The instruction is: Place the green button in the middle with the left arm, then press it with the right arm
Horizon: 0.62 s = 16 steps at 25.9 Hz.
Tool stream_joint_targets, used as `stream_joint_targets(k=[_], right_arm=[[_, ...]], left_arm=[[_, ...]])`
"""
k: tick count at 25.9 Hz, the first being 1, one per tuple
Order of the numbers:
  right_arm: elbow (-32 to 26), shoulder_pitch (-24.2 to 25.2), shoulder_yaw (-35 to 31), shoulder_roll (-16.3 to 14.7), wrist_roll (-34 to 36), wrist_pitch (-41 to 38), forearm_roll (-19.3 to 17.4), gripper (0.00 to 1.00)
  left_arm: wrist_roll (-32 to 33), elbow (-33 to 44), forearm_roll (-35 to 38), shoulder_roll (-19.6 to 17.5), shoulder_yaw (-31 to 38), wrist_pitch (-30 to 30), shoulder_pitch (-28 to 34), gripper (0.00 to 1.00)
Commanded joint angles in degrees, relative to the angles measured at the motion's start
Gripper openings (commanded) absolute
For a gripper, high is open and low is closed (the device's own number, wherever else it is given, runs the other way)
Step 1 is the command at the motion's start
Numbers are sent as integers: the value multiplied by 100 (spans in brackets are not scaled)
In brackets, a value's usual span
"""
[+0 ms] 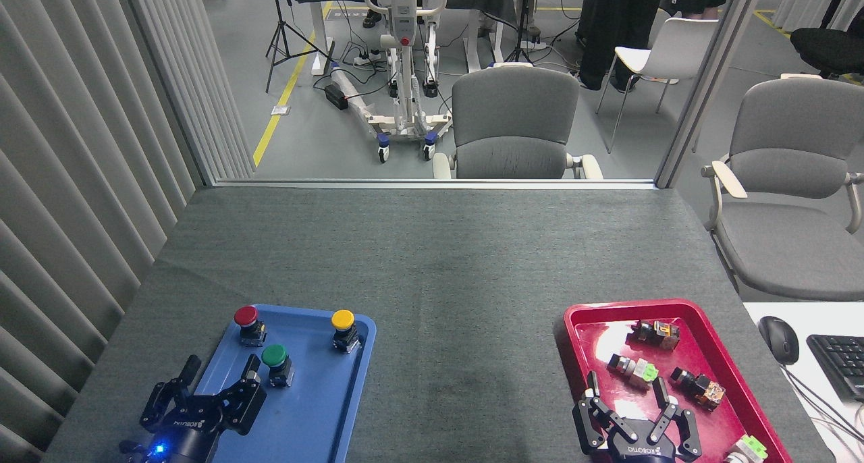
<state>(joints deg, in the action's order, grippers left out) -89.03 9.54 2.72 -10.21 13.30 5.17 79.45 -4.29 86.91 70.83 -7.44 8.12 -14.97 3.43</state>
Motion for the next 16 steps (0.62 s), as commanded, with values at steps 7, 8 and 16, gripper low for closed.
stream_joint_targets(k=[7, 8, 16], right_arm=[[0, -5, 1, 19, 15, 1, 0, 100], [0, -5, 1, 10, 15, 1, 0, 100], [0, -5, 1, 1, 6, 1, 0, 100]], left_arm=[[-344, -183, -254, -179, 6, -278, -9, 100], [-405, -192, -245, -170, 6, -260, -9, 100], [-467, -218, -237, -196, 6, -313, -35, 100]])
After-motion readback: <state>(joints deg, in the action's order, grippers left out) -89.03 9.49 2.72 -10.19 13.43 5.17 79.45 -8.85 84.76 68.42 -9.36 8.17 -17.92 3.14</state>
